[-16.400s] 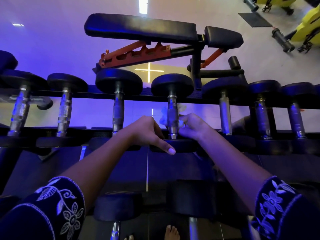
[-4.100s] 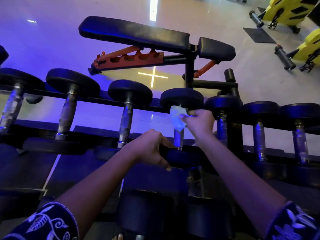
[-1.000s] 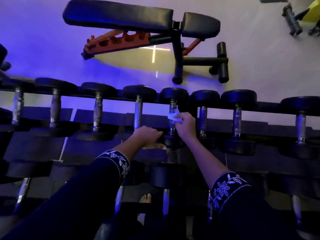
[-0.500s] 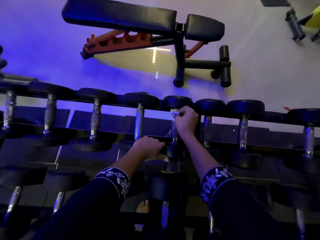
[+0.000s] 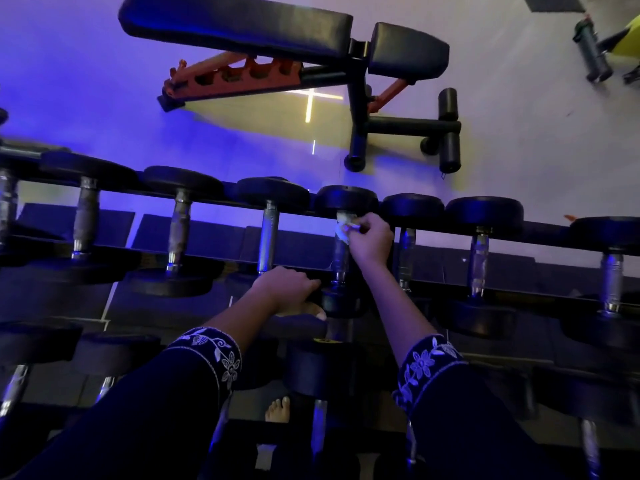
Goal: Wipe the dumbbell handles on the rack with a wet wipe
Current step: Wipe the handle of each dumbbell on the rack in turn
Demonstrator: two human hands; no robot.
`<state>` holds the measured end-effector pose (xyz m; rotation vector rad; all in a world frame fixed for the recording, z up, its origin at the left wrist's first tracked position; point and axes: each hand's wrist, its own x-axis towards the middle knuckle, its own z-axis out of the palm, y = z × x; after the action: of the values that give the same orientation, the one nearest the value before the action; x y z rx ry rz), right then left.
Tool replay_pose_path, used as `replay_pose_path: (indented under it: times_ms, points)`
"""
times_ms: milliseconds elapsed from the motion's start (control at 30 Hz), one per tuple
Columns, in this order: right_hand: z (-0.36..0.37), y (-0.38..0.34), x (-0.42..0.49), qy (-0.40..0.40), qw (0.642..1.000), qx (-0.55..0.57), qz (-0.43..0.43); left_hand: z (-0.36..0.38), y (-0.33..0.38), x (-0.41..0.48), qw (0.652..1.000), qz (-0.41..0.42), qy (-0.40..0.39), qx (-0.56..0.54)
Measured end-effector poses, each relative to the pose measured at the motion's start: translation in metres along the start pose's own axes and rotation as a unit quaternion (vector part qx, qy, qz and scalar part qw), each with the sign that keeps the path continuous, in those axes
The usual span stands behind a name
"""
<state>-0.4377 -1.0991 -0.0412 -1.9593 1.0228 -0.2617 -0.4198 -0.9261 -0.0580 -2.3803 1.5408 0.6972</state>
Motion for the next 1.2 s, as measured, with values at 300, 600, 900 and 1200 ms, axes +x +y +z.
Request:
replay_pose_path:
  times_ms: [300, 600, 900, 1200]
  points:
    - [0.007, 0.024, -0.001, -0.108, 0.946, 0.237, 0.195, -0.002, 0.002, -0.001, 1.0, -0.008, -0.008, -0.012]
    - [-0.005, 0.029, -0.007, -0.236, 0.881, 0.283, 0.296, -0.001, 0.001, 0.0, 1.0, 0.005, 0.002, -0.013]
    - [-0.002, 0.019, 0.005, -0.255, 0.88, 0.309, 0.254, -0.001, 0.001, 0.001, 1.0, -0.003, -0.002, -0.004]
    - [-0.002, 0.042, -0.056, -0.014, 0.996, -0.036, -0.075, -0.008, 0.004, -0.001, 1.0, -0.005, -0.007, -0.012]
